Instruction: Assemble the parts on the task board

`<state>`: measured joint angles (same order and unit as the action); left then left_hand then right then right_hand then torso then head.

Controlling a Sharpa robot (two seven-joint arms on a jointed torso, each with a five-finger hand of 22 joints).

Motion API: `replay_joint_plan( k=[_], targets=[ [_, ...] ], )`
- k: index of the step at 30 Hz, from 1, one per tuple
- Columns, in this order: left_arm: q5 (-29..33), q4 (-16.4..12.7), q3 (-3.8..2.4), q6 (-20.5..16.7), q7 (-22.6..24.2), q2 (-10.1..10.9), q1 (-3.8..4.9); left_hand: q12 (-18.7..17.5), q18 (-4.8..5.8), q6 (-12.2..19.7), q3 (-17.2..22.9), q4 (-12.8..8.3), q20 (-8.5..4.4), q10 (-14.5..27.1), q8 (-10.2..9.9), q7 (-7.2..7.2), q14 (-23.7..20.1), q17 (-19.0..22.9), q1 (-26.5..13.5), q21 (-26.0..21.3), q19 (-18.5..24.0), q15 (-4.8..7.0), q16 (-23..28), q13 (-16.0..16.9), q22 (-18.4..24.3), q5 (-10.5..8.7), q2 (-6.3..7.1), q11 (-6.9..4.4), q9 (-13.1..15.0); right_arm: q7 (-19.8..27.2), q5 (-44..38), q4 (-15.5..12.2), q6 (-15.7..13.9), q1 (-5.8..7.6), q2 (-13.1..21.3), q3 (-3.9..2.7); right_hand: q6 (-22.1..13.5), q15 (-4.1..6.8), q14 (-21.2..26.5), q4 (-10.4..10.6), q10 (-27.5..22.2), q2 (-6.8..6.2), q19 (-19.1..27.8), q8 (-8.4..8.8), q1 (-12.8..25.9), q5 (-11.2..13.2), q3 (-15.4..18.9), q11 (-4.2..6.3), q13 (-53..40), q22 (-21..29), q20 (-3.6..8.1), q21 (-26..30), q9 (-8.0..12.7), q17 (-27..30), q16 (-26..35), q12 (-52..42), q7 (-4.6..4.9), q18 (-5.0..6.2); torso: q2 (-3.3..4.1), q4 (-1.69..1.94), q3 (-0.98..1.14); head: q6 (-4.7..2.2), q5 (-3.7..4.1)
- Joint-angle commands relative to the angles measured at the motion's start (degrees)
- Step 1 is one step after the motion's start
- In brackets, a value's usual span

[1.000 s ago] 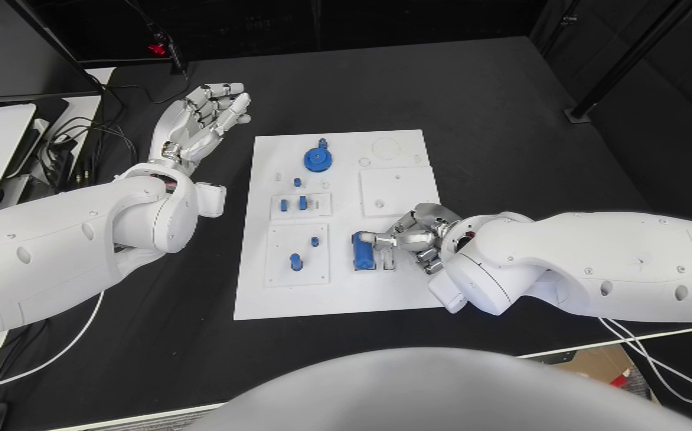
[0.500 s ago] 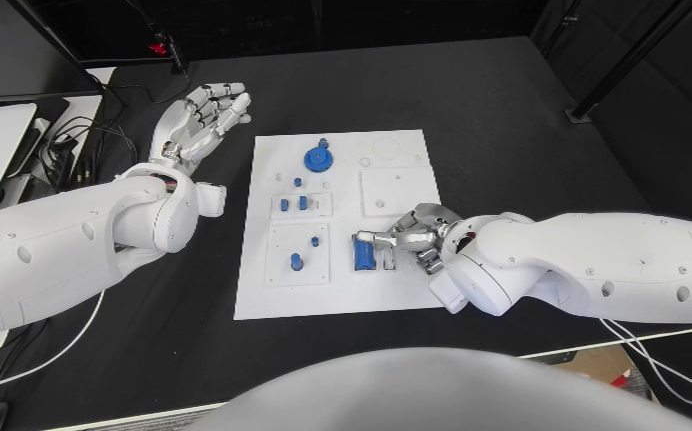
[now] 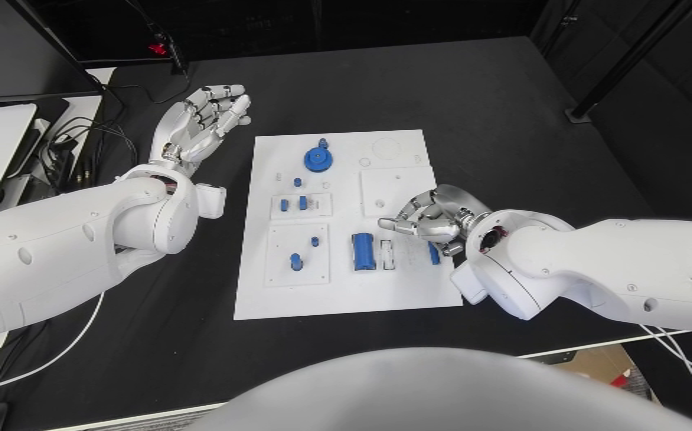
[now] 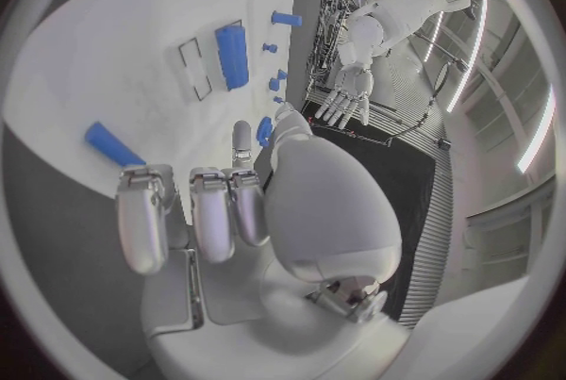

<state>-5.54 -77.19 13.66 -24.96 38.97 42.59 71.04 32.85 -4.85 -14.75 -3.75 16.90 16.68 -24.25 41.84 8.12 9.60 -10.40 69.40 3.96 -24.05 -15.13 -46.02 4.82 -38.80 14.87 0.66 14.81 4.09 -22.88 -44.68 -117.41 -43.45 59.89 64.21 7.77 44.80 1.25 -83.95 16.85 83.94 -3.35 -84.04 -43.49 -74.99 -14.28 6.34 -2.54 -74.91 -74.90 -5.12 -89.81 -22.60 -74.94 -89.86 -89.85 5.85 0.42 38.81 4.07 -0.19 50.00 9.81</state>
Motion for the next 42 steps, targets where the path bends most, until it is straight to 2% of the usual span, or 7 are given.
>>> replay_joint_plan(
  k=[1, 6, 12, 16, 25, 31, 42],
  targets=[
    [0.03, 0.09, -0.05, 0.60, 4.43, -0.14, -0.02, 0.26, -0.11, 0.44, -0.01, -0.13, -0.05, 0.40, 0.30, 8.83, -0.22, 0.05, -0.16, 0.32, -0.15, 0.18, -0.38, -0.05, 0.00, 0.24, -0.57, -0.07, -0.09, 8.13, -9.31, -0.78, -1.86, 0.04, 2.41, 0.01, -0.71, 0.32, -6.05, -0.43, 6.06, 0.05, -5.96, -0.64, -0.68, -0.56, 0.09, 0.42, -15.09, -15.10, 0.29, -0.19, -0.45, -15.06, -0.14, -0.15, 0.04, -0.42, -0.07, -0.02, -0.12, 0.00, 0.57],
    [0.03, 0.10, -0.05, 0.60, 4.44, -0.25, -0.13, 0.26, -0.11, 0.44, -0.01, -0.13, -0.05, 0.40, 0.30, 8.83, -0.22, 0.05, -0.16, 0.32, -0.15, 0.18, -0.38, -0.05, 0.00, 0.24, -0.57, -0.07, -0.09, 6.43, -17.78, -1.44, 1.10, -0.09, 7.42, 0.06, -2.20, 0.15, -6.05, -0.22, 6.06, -0.06, -5.96, -0.77, -0.36, -1.67, 0.53, 0.22, -15.09, -15.10, 0.19, -0.19, -0.59, -15.06, -0.14, -0.15, 0.33, -0.42, 0.02, 0.03, -0.06, 0.00, 2.04],
    [0.03, 0.08, -0.05, 0.55, 4.46, -0.20, -0.23, 0.26, -0.11, 0.44, -0.01, -0.13, -0.05, 0.40, 0.30, 8.83, -0.22, 0.05, -0.16, 0.32, -0.15, 0.18, -0.38, -0.05, 0.00, 0.24, -0.57, -0.07, -0.09, -1.74, -23.72, -1.95, 6.59, -0.45, 10.52, 0.31, -3.31, -0.13, -6.05, -0.15, 6.06, 0.04, -5.96, -0.34, 0.12, -2.46, 0.77, -0.03, -15.09, -15.10, -0.01, -0.19, -0.22, -15.06, -0.14, -0.15, 0.65, -0.42, 0.00, -0.15, -0.09, 0.00, 2.68],
    [0.03, 0.09, -0.05, 0.53, 4.44, -0.17, -0.30, 0.33, -0.12, 0.46, -0.03, -0.13, -0.05, 0.42, 0.32, 8.83, -0.22, 0.12, -0.11, 0.33, -0.15, 0.18, -0.43, -0.07, 0.01, 0.34, -0.61, -0.07, -0.09, -6.42, -25.66, -2.18, 9.14, -0.54, 11.39, 1.11, -3.30, -0.23, -6.05, -0.11, 6.06, 0.25, -5.96, -0.31, 0.37, -2.56, 0.81, -0.07, -15.09, -15.10, -0.09, -0.19, -0.13, -15.06, -0.14, -0.15, 0.67, -0.42, -0.06, -0.20, -0.19, 0.00, 3.14],
    [0.03, 0.00, -0.06, 0.49, 4.45, -0.03, -0.35, 0.33, -0.12, 0.46, -0.03, -0.13, -0.05, 0.42, 0.32, 8.83, -0.22, 0.12, -0.11, 0.33, -0.15, 0.18, -0.43, -0.07, 0.01, 0.34, -0.61, -0.07, -0.09, -13.11, -28.34, -2.08, 15.42, -0.63, 10.94, 2.12, -3.14, -0.45, -6.05, -0.04, 6.06, 0.40, -5.96, -0.24, 1.42, -2.56, 1.17, -0.12, -15.09, -15.10, -0.29, -0.19, 0.14, -15.06, -0.14, -0.15, 0.70, -0.42, 0.02, -0.15, -0.12, 0.00, 3.52],
    [0.03, -0.08, -0.06, 0.51, 4.47, 0.11, -0.36, 0.33, -0.12, 0.46, -0.03, -0.13, -0.05, 0.42, 0.32, 8.83, -0.22, 0.12, -0.11, 0.33, -0.15, 0.18, -0.43, -0.07, 0.01, 0.34, -0.61, -0.07, -0.09, -13.97, -29.03, -1.59, 16.20, -0.68, 10.33, 2.55, -3.00, -0.51, -6.05, -0.07, 6.06, 0.75, -5.96, -0.19, 1.84, -2.73, 1.19, -0.13, -15.09, -15.10, -0.37, -0.19, 0.29, -15.06, -0.14, -0.15, 0.69, -0.42, 0.04, -0.21, -0.12, 0.00, 3.46],
    [0.03, -0.11, -0.06, 0.59, 4.46, 0.19, -0.40, 0.39, -0.12, 0.48, -0.06, -0.14, -0.05, 0.45, 0.35, 8.83, -0.22, 0.19, -0.06, 0.34, -0.15, 0.18, -0.48, -0.10, 0.01, 0.43, -0.64, -0.06, -0.10, -14.08, -30.92, -0.39, 16.16, -0.71, 8.12, 2.68, -2.83, -0.55, -6.05, -0.13, 6.06, 1.19, -5.96, -0.10, 1.95, -2.92, 1.11, -0.11, -15.09, -15.10, -0.43, -0.19, 0.45, -15.06, -0.14, -0.15, 0.66, -0.42, -0.03, -0.09, -0.09, 0.00, 3.38]
  ],
)
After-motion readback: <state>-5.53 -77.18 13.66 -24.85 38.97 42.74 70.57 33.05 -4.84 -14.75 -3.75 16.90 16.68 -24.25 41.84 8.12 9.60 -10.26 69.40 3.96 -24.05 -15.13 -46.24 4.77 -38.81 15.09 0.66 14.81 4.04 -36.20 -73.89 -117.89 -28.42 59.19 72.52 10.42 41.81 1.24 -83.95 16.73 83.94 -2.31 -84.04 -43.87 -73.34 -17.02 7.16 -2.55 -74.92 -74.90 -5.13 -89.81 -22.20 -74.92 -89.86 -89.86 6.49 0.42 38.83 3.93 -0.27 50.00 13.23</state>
